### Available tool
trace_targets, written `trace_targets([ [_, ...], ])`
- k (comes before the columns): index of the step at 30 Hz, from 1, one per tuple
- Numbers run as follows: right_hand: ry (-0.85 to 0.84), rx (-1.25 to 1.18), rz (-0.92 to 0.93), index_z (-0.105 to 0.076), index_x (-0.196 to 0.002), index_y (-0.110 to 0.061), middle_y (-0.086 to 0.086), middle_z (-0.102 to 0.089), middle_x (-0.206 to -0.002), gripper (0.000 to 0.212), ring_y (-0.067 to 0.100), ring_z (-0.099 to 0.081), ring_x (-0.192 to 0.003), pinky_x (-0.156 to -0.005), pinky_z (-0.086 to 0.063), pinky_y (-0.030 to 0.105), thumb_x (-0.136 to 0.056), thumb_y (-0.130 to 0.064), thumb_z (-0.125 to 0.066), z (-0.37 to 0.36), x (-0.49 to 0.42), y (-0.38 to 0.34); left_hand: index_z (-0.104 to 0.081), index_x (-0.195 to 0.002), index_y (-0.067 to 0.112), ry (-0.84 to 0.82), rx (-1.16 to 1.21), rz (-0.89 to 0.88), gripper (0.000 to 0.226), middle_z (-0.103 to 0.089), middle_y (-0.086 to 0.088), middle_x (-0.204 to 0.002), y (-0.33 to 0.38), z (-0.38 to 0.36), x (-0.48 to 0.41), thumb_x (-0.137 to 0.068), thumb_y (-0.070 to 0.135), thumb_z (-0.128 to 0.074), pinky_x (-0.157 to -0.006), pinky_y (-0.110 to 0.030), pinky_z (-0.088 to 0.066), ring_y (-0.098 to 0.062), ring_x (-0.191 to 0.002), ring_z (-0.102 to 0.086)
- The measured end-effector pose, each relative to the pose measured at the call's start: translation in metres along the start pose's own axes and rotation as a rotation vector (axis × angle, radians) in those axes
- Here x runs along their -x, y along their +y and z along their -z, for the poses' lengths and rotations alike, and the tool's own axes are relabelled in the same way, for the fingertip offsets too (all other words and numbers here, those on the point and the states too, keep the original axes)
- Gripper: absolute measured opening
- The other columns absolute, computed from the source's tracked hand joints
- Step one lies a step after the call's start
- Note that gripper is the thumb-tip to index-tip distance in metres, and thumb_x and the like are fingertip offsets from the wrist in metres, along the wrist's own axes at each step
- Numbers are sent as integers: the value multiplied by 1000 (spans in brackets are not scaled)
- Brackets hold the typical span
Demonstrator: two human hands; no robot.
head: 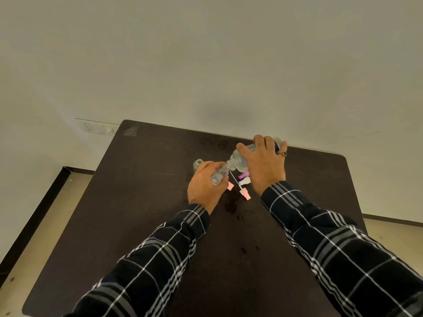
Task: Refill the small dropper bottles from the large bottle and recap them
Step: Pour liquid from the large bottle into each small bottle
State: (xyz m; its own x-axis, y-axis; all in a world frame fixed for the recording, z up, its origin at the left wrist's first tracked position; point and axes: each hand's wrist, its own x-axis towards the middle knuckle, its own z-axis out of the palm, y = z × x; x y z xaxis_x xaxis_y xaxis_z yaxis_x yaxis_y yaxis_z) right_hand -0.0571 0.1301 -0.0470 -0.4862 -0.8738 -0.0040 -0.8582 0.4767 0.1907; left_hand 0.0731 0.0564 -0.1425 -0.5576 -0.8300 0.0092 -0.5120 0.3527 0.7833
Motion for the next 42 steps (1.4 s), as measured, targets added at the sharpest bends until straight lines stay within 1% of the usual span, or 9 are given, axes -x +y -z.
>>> trace_targets([
  [3,-3,12,1,-36,-139,-36,11,-34,-142,78,34,-31,-135,-111,-21,68,-76,-39,-82,0,-1,1,-61,-126,18,6,2,-14,42,-61,-3,-123,1,-1,0,-88,33,-69,-94,-29,-43,-18,-112,-57],
  [9,-4,17,2,-38,-138,-35,12,-35,-140,79,35,-31,-134,-110,-21,69,-74,-37,-84,-2,0,1,-62,-123,20,26,7,-12,39,-62,-1,-119,1,-2,2,-87,34,-70,-92,-32,-45,-15,-107,-57],
  [12,-7,18,4,-37,-138,-36,12,-34,-140,80,35,-31,-134,-110,-21,69,-74,-37,-84,-3,0,1,-62,-124,20,18,-2,-4,40,-61,-1,-120,1,-2,2,-87,34,-70,-93,-33,-46,-16,-109,-57],
  [15,-7,17,7,-37,-138,-36,12,-34,-141,80,35,-31,-134,-110,-20,69,-74,-38,-84,-3,0,2,-61,-126,18,6,-9,13,41,-61,-4,-122,2,-2,1,-88,34,-69,-93,-30,-43,-19,-111,-57],
  [20,-2,18,5,-37,-138,-36,12,-35,-141,80,35,-31,-135,-110,-21,69,-73,-39,-84,-3,1,2,-59,-129,17,-18,-11,38,45,-60,-6,-125,1,-2,2,-89,35,-69,-99,-37,-46,-21,-115,-57],
  [24,1,19,4,-37,-137,-36,12,-35,-140,79,35,-31,-134,-110,-21,69,-73,-37,-84,-4,2,2,-59,-129,17,-23,-6,40,46,-59,-5,-127,0,-2,3,-89,36,-69,-100,-31,-42,-21,-117,-56],
  [27,5,9,2,-39,-135,-35,13,-36,-139,78,36,-31,-133,-109,-21,70,-73,-32,-85,-4,2,2,-60,-129,19,-20,-1,23,45,-59,-1,-126,1,-1,4,-89,36,-68,-100,-39,-48,-17,-115,-56],
  [29,5,15,1,-39,-135,-35,13,-36,-138,78,36,-31,-133,-109,-21,70,-73,-30,-85,-4,2,1,-60,-128,20,-9,10,3,44,-59,0,-125,3,1,5,-89,36,-68,-98,-41,-50,-15,-112,-57],
  [42,-14,4,-4,-37,-137,-35,12,-33,-140,75,35,-29,-134,-110,-21,70,-77,-27,-81,-3,2,0,-59,-130,20,-31,-19,13,44,-58,-1,-127,5,4,5,-89,34,-68,-99,-38,-49,-15,-114,-56],
])
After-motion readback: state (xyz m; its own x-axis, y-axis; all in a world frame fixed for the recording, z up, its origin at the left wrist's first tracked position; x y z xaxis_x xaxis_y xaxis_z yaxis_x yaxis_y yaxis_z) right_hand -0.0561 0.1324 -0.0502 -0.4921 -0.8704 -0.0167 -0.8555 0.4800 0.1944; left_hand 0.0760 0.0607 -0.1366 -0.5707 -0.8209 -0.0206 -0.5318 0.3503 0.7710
